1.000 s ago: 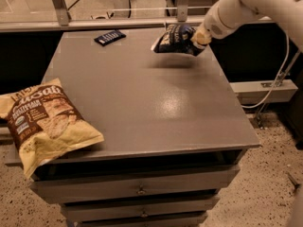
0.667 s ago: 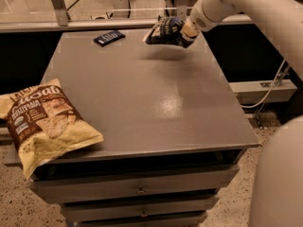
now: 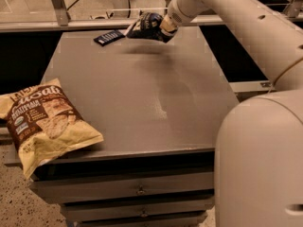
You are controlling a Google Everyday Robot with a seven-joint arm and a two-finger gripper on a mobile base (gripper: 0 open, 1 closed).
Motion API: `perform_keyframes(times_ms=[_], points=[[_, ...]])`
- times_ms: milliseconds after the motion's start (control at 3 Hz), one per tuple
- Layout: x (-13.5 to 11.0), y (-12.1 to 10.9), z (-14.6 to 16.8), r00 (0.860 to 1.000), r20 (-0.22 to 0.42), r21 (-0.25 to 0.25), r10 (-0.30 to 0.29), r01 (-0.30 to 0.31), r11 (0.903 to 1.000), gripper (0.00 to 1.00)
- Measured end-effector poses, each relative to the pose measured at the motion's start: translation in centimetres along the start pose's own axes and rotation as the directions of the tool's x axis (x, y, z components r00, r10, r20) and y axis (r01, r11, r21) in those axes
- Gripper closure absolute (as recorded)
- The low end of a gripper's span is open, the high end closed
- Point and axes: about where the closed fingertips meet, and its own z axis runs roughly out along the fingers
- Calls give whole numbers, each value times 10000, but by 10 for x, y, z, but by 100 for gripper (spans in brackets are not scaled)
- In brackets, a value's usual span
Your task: Move blue chip bag near rxbar blueberry
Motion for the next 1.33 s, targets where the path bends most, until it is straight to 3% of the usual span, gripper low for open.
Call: perform_keyframes(times_ms=[333,1333], points=[[-17,8,19,9997,201,-292,116,-111,9995,94],[-36,27,56,9993,362,-858,124,-93,9963,23]])
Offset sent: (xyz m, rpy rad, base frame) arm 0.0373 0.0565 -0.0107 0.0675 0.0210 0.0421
